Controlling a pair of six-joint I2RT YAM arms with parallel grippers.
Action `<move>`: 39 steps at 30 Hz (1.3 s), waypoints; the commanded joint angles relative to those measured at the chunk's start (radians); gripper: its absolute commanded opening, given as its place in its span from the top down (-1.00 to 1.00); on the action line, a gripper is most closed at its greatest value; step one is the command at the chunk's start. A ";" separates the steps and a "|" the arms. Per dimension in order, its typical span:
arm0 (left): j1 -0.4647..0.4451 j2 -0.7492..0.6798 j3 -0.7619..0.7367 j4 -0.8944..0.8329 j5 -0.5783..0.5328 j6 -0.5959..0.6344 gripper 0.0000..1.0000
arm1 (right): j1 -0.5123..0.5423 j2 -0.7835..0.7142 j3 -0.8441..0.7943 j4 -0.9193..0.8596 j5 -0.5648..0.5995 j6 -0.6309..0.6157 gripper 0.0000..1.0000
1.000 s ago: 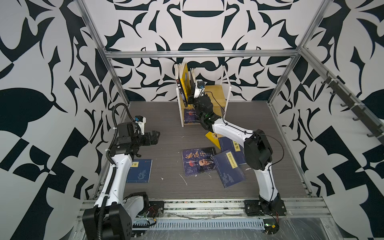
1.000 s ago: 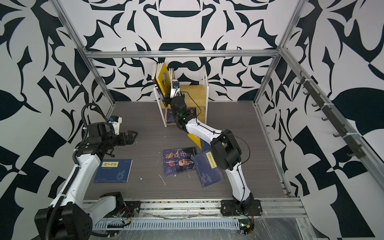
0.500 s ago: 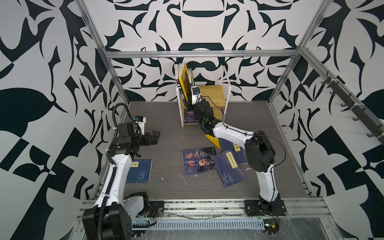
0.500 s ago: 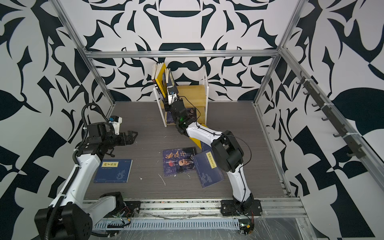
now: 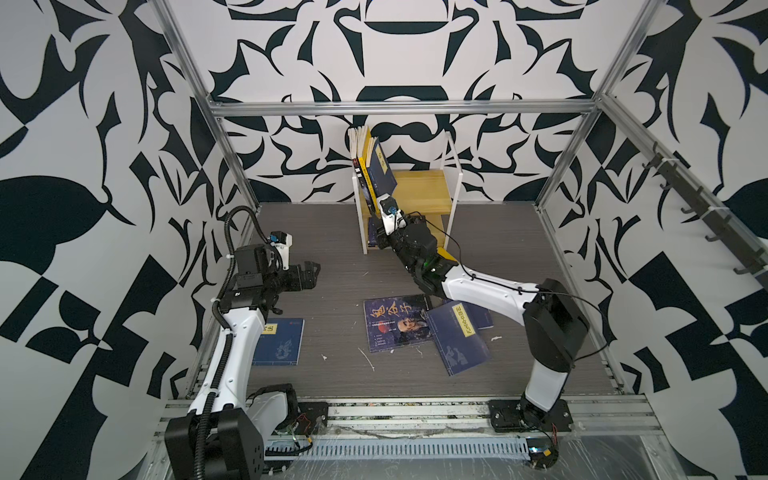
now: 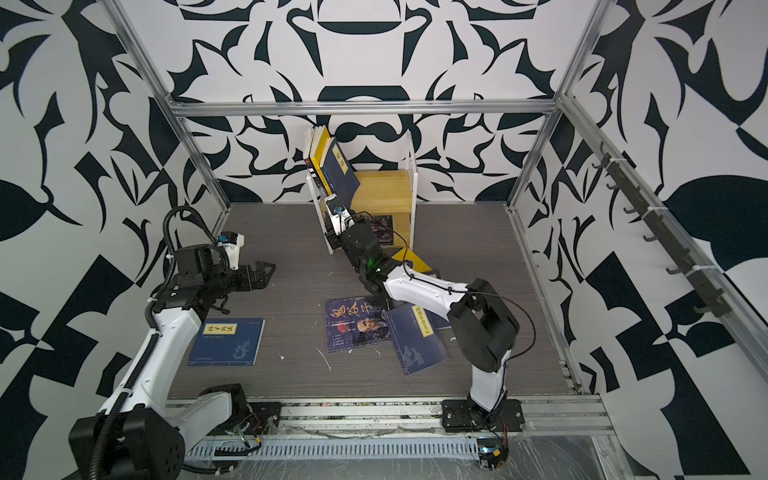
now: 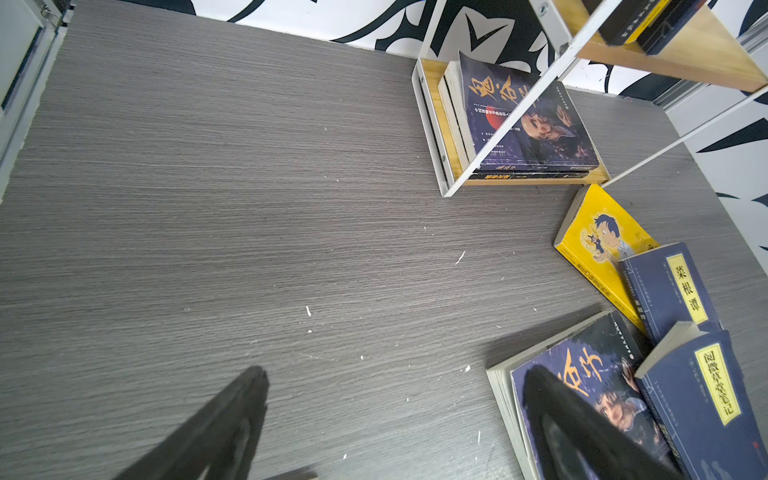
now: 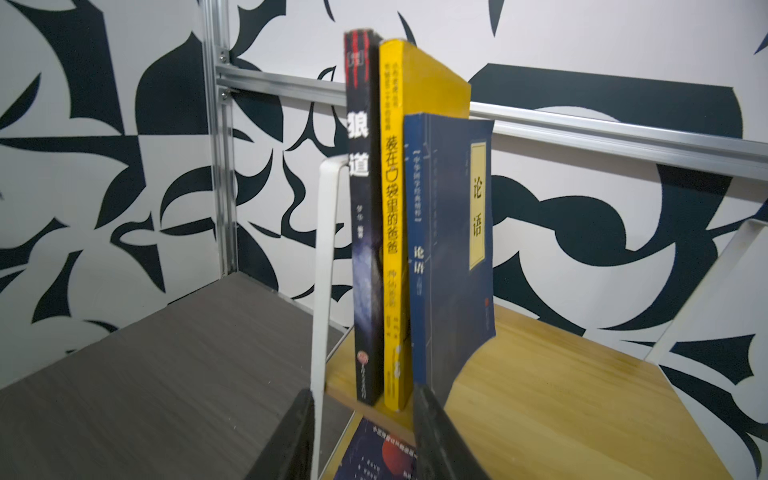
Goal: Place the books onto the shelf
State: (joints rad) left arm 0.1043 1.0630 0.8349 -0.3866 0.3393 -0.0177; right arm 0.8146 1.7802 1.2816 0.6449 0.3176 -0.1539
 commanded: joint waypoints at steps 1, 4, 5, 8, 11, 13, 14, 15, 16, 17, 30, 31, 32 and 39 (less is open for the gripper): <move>0.001 -0.004 0.001 -0.003 0.003 0.012 -0.99 | -0.008 -0.104 -0.052 0.002 0.024 0.015 0.28; 0.007 -0.001 0.006 -0.008 -0.003 0.016 -0.99 | -0.022 -0.137 -0.069 -0.059 0.065 0.013 0.41; 0.009 0.000 0.007 -0.010 -0.006 0.017 -0.99 | -0.033 -0.136 -0.061 -0.087 0.076 0.012 0.47; 0.016 -0.002 0.010 -0.010 -0.006 0.016 -0.99 | -0.068 -0.113 -0.015 -0.151 0.100 0.024 0.69; 0.026 -0.006 0.009 -0.011 0.000 0.013 -0.99 | -0.107 -0.061 0.060 -0.195 0.101 0.056 0.93; 0.031 -0.011 0.009 -0.014 0.000 0.010 -0.99 | -0.127 -0.010 0.124 -0.238 0.099 0.073 1.00; 0.033 -0.013 0.010 -0.016 0.001 0.010 -0.99 | -0.138 0.017 0.167 -0.260 0.100 0.078 1.00; 0.036 -0.014 0.010 -0.016 0.001 0.011 -0.99 | -0.145 0.045 0.200 -0.275 0.100 0.081 1.00; 0.037 -0.015 0.010 -0.016 0.001 0.009 -1.00 | -0.153 0.075 0.243 -0.288 0.099 0.081 1.00; 0.038 -0.017 0.010 -0.016 0.001 0.008 -0.99 | -0.160 0.104 0.277 -0.298 0.095 0.083 1.00; 0.041 -0.023 0.009 -0.017 0.001 0.009 -0.99 | -0.218 0.408 0.675 -0.502 -0.020 0.152 1.00; 0.041 -0.023 0.009 -0.016 0.001 0.009 -0.99 | -0.218 0.421 0.690 -0.511 -0.022 0.156 1.00; 0.040 -0.024 0.009 -0.016 0.000 0.009 -0.99 | -0.218 0.432 0.703 -0.519 -0.024 0.163 1.00; 0.041 -0.023 0.008 -0.015 0.002 0.010 -1.00 | -0.218 0.464 0.733 -0.528 -0.034 0.188 1.00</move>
State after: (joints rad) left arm 0.1402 1.0592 0.8349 -0.3874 0.3347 -0.0082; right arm 0.5926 2.2505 1.9762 0.1265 0.2962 0.0139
